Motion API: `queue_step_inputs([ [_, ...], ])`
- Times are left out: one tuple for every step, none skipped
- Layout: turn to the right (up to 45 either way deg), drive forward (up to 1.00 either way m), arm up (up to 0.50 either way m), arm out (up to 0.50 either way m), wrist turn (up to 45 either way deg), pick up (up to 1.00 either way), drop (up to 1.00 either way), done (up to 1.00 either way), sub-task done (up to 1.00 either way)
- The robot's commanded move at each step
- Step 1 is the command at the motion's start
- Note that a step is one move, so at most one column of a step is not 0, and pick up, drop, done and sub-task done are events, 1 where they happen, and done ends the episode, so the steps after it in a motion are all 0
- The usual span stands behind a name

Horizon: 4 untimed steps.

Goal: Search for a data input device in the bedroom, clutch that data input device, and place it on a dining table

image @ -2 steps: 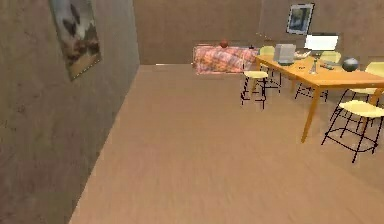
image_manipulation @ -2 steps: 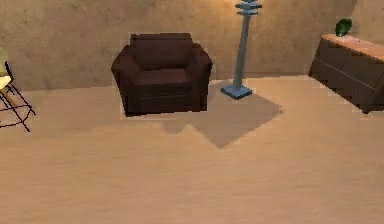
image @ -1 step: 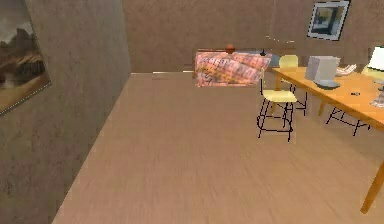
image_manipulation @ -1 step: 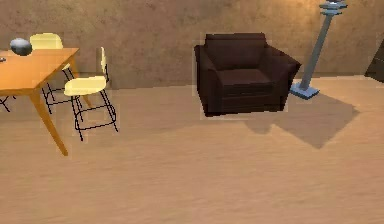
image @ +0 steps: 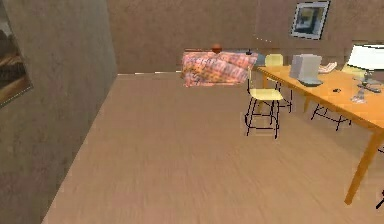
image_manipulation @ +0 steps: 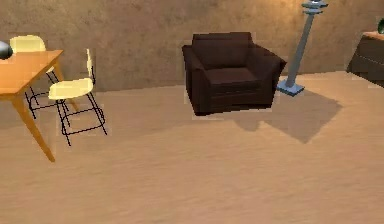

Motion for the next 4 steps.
queue_step_inputs([
  [0.0, 1.0, 0.0, 0.0, 0.0, 0.0, 0.0, 0.0, 0.0],
  [0.0, 1.0, 0.0, 0.0, 0.0, 0.0, 0.0, 0.0, 0.0],
  [0.0, 0.65, 0.0, 0.0, 0.0, 0.0, 0.0, 0.0, 0.0],
  [30.0, 0.0, 0.0, 0.0, 0.0, 0.0, 0.0, 0.0, 0.0],
])
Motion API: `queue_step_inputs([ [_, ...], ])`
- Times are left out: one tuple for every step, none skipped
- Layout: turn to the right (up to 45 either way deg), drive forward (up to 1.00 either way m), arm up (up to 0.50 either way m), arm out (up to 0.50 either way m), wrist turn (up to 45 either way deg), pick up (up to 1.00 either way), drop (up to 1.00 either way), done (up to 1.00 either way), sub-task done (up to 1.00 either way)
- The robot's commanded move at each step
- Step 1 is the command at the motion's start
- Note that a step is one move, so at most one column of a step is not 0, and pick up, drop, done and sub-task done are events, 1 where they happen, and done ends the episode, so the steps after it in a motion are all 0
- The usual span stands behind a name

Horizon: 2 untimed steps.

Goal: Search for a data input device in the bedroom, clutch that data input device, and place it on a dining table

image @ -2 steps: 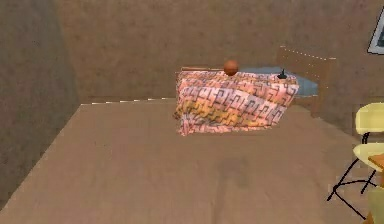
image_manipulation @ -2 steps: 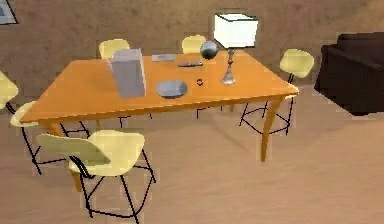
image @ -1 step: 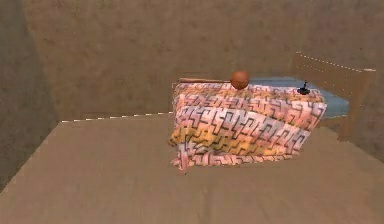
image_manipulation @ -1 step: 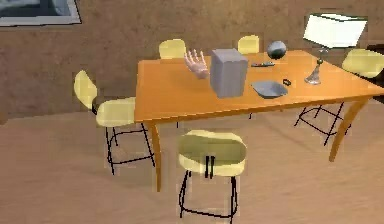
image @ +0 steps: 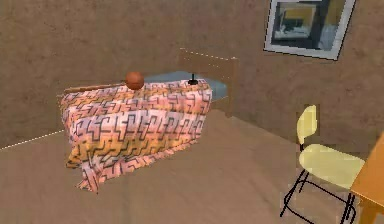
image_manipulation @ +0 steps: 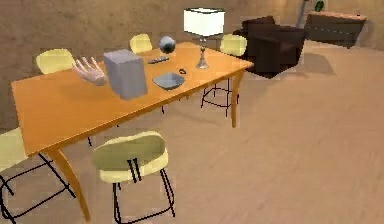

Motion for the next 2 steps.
queue_step_inputs([
  [3.0, 0.0, 0.0, 0.0, 0.0, 0.0, 0.0, 0.0, 0.0],
  [0.0, 1.0, 0.0, 0.0, 0.0, 0.0, 0.0, 0.0, 0.0],
])
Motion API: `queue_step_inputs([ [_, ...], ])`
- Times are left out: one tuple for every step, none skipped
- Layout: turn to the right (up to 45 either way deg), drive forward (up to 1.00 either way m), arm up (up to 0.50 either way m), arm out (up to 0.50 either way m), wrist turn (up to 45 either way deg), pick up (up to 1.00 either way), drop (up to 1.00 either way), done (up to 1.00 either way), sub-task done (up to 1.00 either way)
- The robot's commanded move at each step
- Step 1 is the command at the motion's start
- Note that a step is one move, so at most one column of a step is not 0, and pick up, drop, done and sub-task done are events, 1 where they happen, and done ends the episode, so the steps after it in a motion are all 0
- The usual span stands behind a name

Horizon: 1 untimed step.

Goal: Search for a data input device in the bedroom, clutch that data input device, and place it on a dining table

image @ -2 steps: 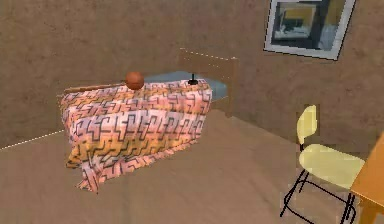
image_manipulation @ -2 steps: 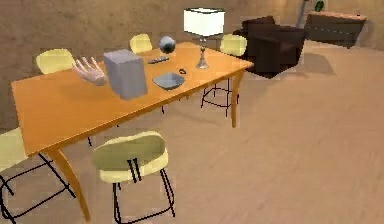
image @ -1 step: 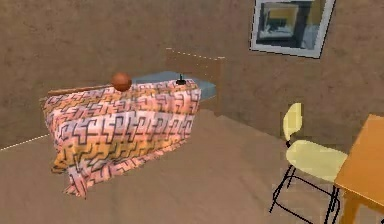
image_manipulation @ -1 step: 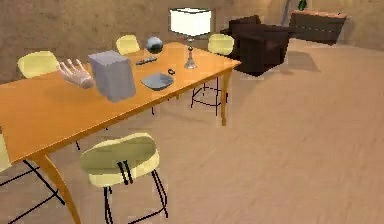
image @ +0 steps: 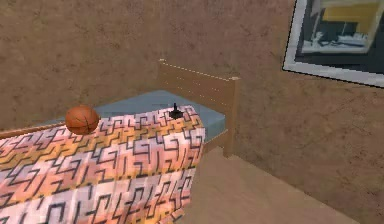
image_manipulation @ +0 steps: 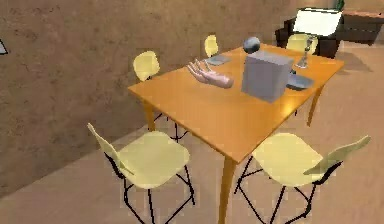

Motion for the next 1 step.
queue_step_inputs([
  [0.0, 0.4, 0.0, 0.0, 0.0, 0.0, 0.0, 0.0, 0.0],
])
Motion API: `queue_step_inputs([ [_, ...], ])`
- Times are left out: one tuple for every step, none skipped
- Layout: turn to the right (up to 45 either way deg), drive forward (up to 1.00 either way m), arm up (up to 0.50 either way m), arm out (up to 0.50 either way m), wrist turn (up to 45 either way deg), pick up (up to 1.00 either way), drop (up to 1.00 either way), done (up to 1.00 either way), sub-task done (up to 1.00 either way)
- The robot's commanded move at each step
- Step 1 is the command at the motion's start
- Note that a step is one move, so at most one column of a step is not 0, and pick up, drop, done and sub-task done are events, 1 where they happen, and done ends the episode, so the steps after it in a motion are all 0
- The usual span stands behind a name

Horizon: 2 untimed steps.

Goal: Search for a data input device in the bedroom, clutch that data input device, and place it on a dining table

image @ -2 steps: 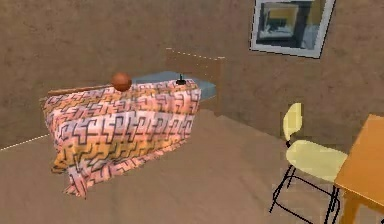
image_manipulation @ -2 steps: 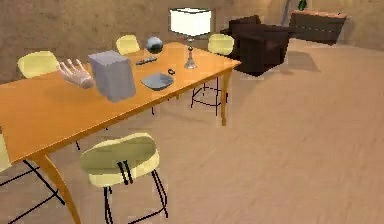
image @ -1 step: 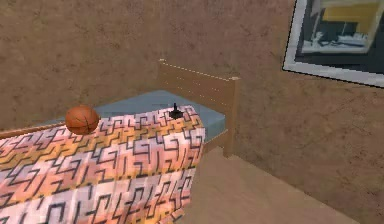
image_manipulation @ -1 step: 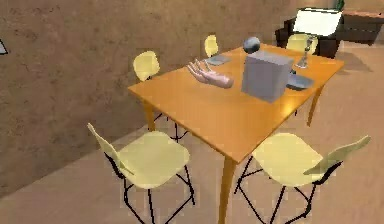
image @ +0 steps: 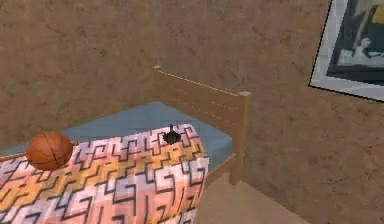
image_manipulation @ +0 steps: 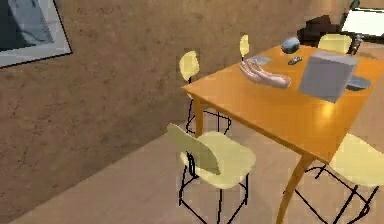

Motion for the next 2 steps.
queue_step_inputs([
  [-45.0, 0.0, 0.0, 0.0, 0.0, 0.0, 0.0, 0.0, 0.0],
  [-45.0, 0.0, 0.0, 0.0, 0.0, 0.0, 0.0, 0.0, 0.0],
])
